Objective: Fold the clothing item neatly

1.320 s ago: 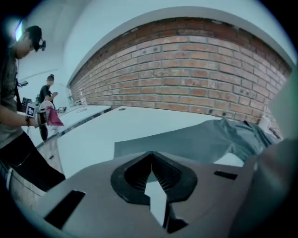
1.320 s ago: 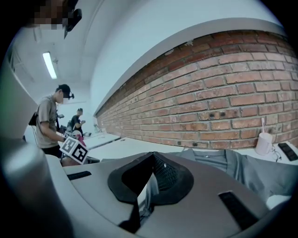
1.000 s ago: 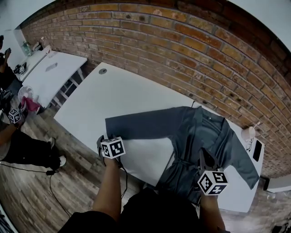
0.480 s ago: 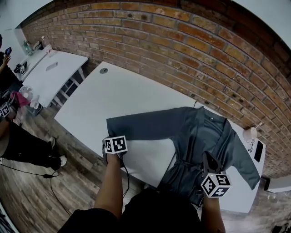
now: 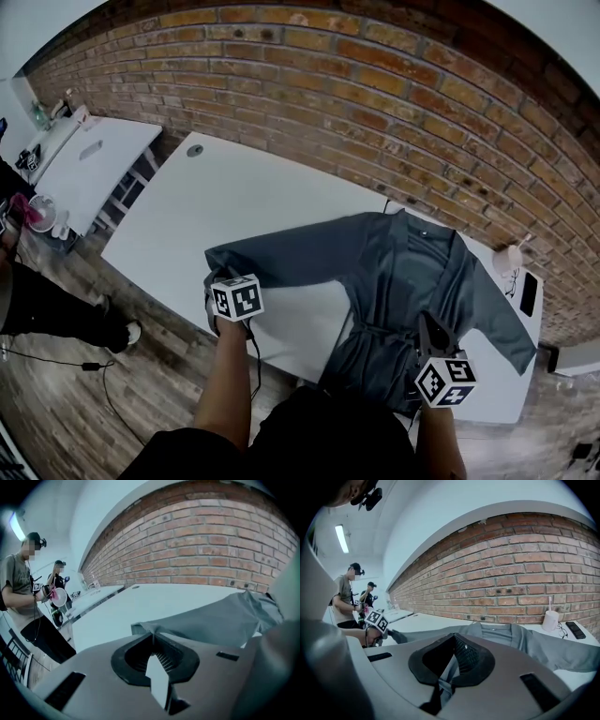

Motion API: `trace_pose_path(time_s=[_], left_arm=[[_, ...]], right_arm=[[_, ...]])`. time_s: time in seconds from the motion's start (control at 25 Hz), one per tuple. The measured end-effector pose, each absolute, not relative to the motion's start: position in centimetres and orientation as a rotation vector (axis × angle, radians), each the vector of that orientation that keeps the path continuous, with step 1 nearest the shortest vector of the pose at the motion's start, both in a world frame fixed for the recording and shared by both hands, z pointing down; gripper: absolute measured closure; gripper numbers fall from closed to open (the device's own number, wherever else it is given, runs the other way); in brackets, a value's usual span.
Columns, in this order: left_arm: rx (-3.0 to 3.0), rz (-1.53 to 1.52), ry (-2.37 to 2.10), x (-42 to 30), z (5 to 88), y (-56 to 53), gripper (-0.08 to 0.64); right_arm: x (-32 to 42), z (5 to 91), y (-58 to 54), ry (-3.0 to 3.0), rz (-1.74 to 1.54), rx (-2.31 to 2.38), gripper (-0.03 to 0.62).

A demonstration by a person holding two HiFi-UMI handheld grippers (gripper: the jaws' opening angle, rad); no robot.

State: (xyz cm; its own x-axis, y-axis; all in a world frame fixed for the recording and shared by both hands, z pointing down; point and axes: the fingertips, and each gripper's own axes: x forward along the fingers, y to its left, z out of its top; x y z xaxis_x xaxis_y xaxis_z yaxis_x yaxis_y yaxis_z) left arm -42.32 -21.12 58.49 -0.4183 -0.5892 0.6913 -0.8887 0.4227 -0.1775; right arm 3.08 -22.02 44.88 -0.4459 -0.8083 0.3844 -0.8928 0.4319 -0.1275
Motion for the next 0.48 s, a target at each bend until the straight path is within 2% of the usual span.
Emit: trace_pose_path(time_s=[0.24, 0.48], left_arm=[[1.443, 0.695, -2.19, -37.7, 53.0, -25.6, 0.543], [1.745, 0.713, -2.158, -28.1, 47.6, -30.6, 0.543]], right_arm=[[5.8, 44.8, -21.4, -2.391, 0.468, 1.539, 0.601], [9.6, 44.7, -20.5, -2.35, 0.488, 1.62, 0.601]])
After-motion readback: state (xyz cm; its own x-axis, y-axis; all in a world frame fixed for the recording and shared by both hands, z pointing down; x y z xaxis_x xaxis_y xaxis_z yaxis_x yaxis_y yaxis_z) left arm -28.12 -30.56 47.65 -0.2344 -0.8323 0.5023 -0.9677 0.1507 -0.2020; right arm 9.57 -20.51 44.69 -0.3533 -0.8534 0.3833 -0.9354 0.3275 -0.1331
